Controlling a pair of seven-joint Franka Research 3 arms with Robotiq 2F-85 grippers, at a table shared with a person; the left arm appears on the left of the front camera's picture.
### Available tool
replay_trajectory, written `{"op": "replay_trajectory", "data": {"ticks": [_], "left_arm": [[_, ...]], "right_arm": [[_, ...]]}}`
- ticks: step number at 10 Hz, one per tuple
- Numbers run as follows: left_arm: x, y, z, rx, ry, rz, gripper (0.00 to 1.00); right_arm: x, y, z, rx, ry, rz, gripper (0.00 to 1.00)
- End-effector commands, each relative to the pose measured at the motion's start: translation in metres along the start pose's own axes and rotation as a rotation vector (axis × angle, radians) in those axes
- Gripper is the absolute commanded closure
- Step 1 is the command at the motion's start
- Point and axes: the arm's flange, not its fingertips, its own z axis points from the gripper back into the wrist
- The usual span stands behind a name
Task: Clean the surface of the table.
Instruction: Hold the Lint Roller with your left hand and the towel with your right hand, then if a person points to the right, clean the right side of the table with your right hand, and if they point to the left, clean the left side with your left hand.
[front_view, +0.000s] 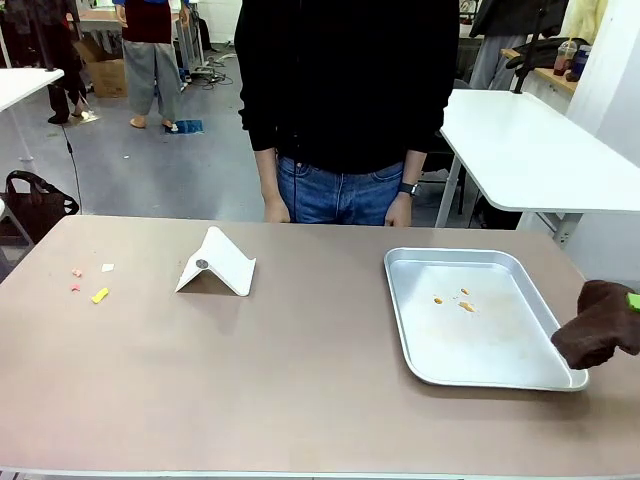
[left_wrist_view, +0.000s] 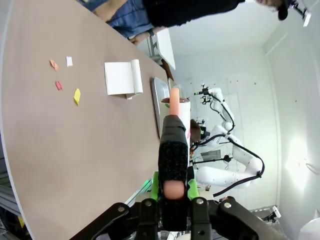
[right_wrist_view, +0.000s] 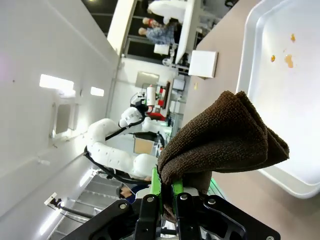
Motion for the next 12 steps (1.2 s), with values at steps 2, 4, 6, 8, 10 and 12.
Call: {"op": "replay_trajectory", "data": {"ticks": [2, 4, 6, 8, 10, 12], "left_arm": [[0.0, 0.0, 0.0, 0.0, 0.0, 0.0, 0.78], [0.0, 0.0, 0.0, 0.0, 0.0, 0.0, 0.78], [0.0, 0.0, 0.0, 0.0, 0.0, 0.0, 0.78], [0.0, 0.0, 0.0, 0.0, 0.0, 0.0, 0.78], [0.0, 0.0, 0.0, 0.0, 0.0, 0.0, 0.78], [0.0, 0.0, 0.0, 0.0, 0.0, 0.0, 0.78]], "right_arm": [[-0.07, -0.001, -0.057, 0.024, -0.033, 0.086, 0.9], [-0.004, -0.007, 0.003, 0.012, -0.012, 0.013, 0.9], [-0.004, -0.007, 0.003, 0.012, -0.012, 0.013, 0.9], [-0.004, -0.007, 0.003, 0.012, -0.012, 0.013, 0.9], [-0.004, -0.007, 0.003, 0.012, -0.012, 0.013, 0.9], [-0.004, -0.007, 0.003, 0.012, -0.012, 0.013, 0.9]]}}
